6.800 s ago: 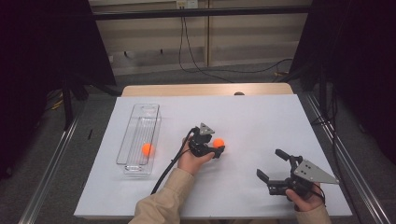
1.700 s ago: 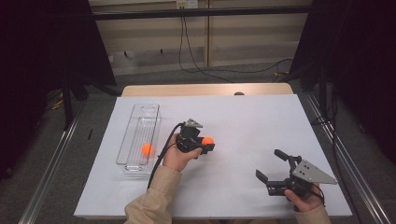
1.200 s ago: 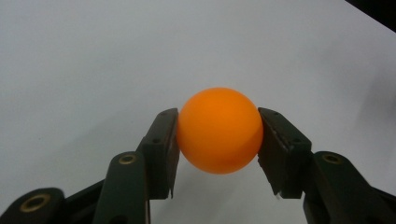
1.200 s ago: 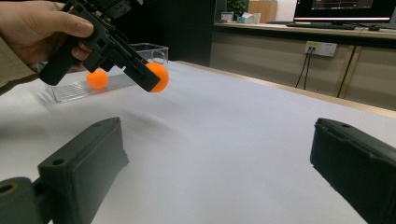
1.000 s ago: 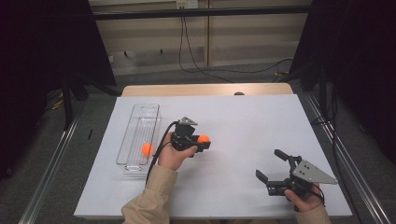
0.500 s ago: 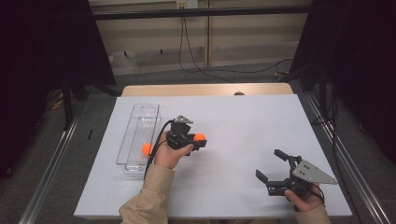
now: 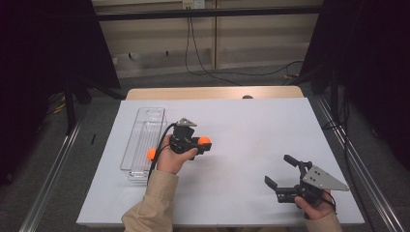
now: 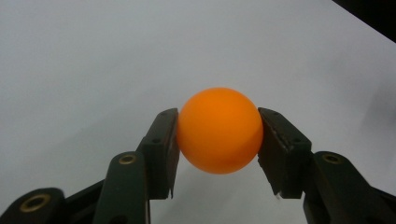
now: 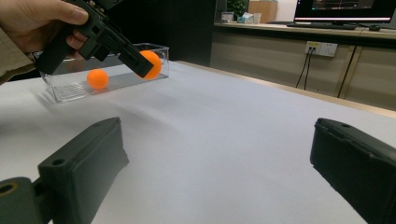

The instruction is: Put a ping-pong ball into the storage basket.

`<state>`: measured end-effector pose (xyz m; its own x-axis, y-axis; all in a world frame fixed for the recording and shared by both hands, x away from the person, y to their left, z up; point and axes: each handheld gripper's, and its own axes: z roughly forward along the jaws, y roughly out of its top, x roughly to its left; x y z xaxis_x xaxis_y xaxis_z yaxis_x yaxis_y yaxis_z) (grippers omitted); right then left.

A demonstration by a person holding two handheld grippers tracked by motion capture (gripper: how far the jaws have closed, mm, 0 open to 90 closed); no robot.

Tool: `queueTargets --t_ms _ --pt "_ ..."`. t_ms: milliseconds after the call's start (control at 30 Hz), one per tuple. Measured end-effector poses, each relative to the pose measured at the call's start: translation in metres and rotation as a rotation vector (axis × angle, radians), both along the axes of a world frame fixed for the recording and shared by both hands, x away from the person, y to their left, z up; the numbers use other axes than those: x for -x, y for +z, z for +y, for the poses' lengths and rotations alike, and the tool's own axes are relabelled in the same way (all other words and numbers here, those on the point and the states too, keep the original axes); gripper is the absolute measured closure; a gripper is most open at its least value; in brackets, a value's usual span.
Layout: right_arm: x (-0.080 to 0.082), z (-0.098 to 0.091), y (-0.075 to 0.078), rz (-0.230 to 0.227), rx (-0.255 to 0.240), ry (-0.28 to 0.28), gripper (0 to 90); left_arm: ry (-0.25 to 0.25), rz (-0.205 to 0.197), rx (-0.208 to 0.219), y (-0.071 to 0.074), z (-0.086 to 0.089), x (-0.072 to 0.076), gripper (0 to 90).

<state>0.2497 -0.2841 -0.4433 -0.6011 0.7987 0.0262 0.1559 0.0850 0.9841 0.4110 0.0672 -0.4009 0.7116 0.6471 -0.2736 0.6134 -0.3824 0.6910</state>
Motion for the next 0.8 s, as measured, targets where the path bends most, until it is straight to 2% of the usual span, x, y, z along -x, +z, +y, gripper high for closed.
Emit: queueTargets --t_ms 800 --pt "0.0 0.0 0.0 0.001 0.0 0.0 2.6 0.027 -0.003 0.004 0.006 0.012 -0.001 50.8"
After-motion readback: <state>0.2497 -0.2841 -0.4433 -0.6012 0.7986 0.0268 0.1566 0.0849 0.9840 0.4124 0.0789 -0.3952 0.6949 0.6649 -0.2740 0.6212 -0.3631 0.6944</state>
